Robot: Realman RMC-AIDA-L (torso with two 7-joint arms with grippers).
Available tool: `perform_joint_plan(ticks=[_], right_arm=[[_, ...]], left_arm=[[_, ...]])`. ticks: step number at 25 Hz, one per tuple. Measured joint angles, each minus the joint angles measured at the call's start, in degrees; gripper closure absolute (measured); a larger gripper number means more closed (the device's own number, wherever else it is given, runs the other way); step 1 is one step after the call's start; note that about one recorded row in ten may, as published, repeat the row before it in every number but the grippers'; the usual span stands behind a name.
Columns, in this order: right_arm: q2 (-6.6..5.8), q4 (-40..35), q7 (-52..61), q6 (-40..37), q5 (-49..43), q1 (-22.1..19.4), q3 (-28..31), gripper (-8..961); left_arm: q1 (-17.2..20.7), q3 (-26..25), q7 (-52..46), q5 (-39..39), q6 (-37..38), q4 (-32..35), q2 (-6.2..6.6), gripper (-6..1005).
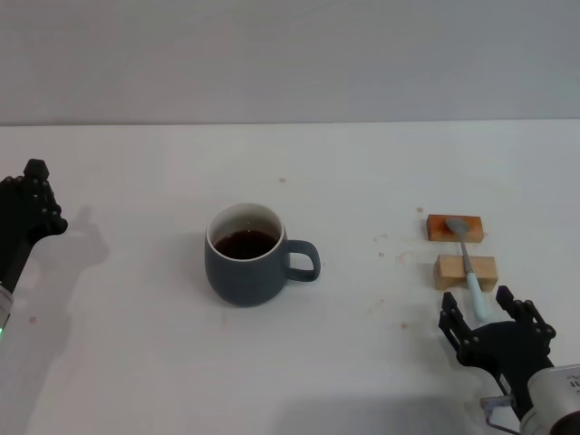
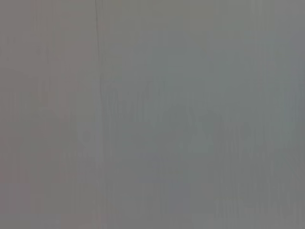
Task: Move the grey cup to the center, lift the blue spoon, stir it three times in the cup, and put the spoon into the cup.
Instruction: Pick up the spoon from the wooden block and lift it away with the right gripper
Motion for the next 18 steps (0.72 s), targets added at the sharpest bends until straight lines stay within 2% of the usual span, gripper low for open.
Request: perform_joint_plan(ticks=[7, 13, 18], right_arm=[[0.24, -0.25, 0.00, -0.01, 0.00, 0.12, 0.02, 244], [0.62, -0.24, 0.00, -0.09, 0.00, 0.00, 0.13, 358], [0.69, -0.25, 0.00, -0.10, 0.00, -0.35, 0.67, 385]], left_arm=[[0.00, -0.11, -0.08, -0.01, 0.12, 0.09, 0.05, 1001], [0.01, -0.19, -0.13, -0.02, 0.16, 0.26, 0.13, 1001], [0.23, -0.25, -0.22, -0.02, 0.16, 0.21, 0.14, 1001]])
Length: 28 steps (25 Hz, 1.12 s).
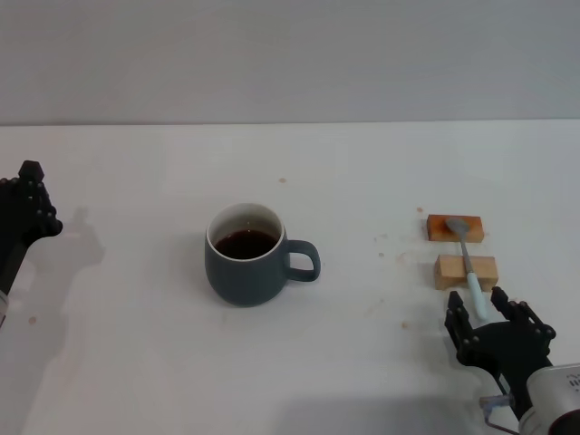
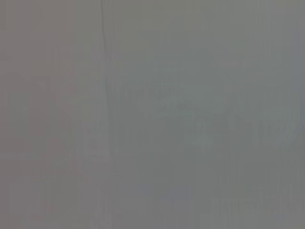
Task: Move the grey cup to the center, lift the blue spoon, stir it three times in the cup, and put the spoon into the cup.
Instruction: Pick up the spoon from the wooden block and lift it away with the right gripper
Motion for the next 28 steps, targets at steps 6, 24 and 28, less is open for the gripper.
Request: perform_joint_plan(ticks=[6, 24, 28], right_arm=[[0.01, -0.31, 0.00, -0.23, 0.00, -0.19, 0.76, 412], [0.08, -0.17, -0.38, 0.06, -0.18, 0.16, 0.52, 417], [0.10, -0.29, -0.45, 0.07, -0.14, 0.22, 0.48, 450]], left_arm=[[0.11, -0.06, 0.00, 0.00, 0.00, -0.11, 0.08, 1001], [0.30, -0.06, -0.17, 0.00, 0.05, -0.39, 0.09, 1001], [0.33, 0.01, -0.20, 0.01, 0.12, -0.44, 0.09, 1001]])
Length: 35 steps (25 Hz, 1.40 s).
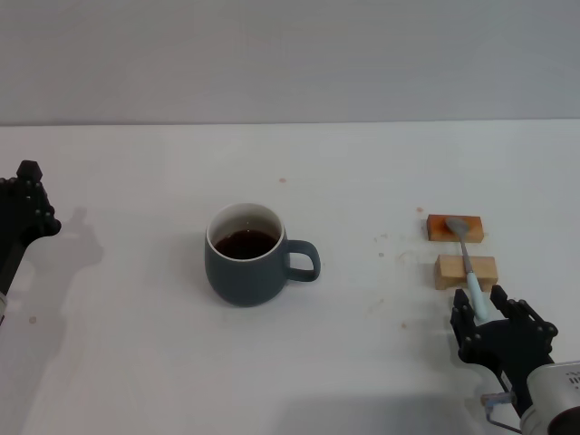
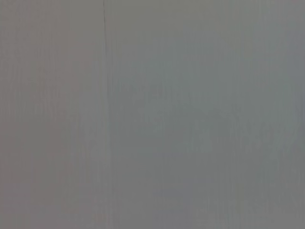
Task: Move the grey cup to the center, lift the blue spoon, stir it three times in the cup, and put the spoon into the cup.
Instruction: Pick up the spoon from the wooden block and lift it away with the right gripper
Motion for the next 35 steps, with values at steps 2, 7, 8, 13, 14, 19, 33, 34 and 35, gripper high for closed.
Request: perform_joint_plan(ticks=[2, 7, 8, 13, 14, 19, 33, 34, 35], right_arm=[[0.00, 0.02, -0.03, 0.00, 0.02, -0.08, 0.18, 467], [0.00, 0.05, -0.07, 0.05, 0.05, -0.12, 0.27, 509], [0.00, 0.05, -0.07, 0.06, 0.05, -0.11, 0.22, 509], [0.00, -0.03, -0.06, 0.09, 0.08, 0.09, 0.00, 510], [0.00, -0.03, -0.06, 0.10, 0.09, 0.10, -0.01, 510], [0.00, 0.00, -0.06, 0.12, 0.12, 0.12, -0.04, 514], [0.00, 0.17, -0.08, 0.18, 0.07, 0.08, 0.19, 575], [0.00, 0.18, -0.08, 0.18, 0.07, 0.07, 0.20, 579], [0.00, 0.18, -0.08, 0.18, 0.07, 0.07, 0.20, 583]], left_arm=[[0.08, 0.00, 0.00, 0.00, 0.04, -0.03, 0.00, 1001], [0.17, -0.04, -0.05, 0.00, 0.25, -0.03, 0.00, 1001], [0.19, -0.04, -0.05, 0.00, 0.36, -0.03, 0.00, 1001], [0.34, -0.07, -0.07, 0.00, 0.61, -0.04, 0.00, 1001], [0.45, -0.07, -0.07, 0.00, 0.78, -0.04, 0.00, 1001], [0.70, -0.07, -0.07, 0.00, 1.29, -0.03, 0.00, 1001], [0.68, -0.07, -0.07, 0.00, 1.41, -0.09, 0.00, 1001], [0.68, -0.07, -0.07, 0.00, 1.44, -0.10, 0.00, 1001], [0.68, -0.07, -0.07, 0.00, 1.44, -0.10, 0.00, 1001]])
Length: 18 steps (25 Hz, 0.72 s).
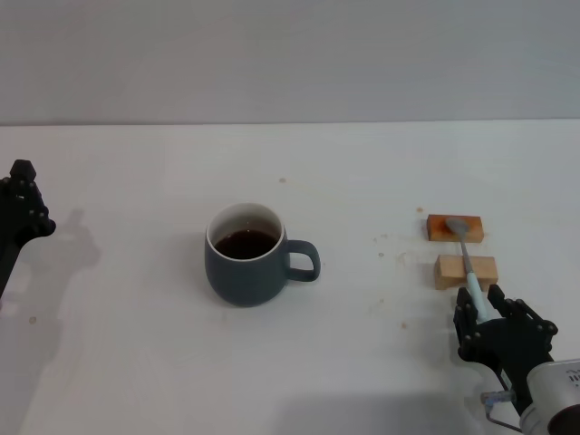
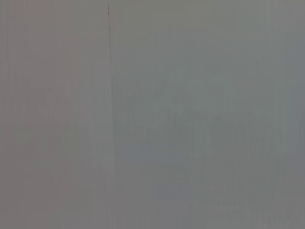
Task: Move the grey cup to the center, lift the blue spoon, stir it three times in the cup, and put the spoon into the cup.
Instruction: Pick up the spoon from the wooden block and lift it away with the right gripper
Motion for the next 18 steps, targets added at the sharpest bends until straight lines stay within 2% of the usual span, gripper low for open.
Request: perform_joint_plan(ticks=[18], right_arm=[[0.00, 0.36, 0.00, -0.33, -0.40, -0.37, 0.13, 700]], left_arm=[[0.28, 0.15, -0.08, 0.00, 0.79, -0.03, 0.00, 1001]])
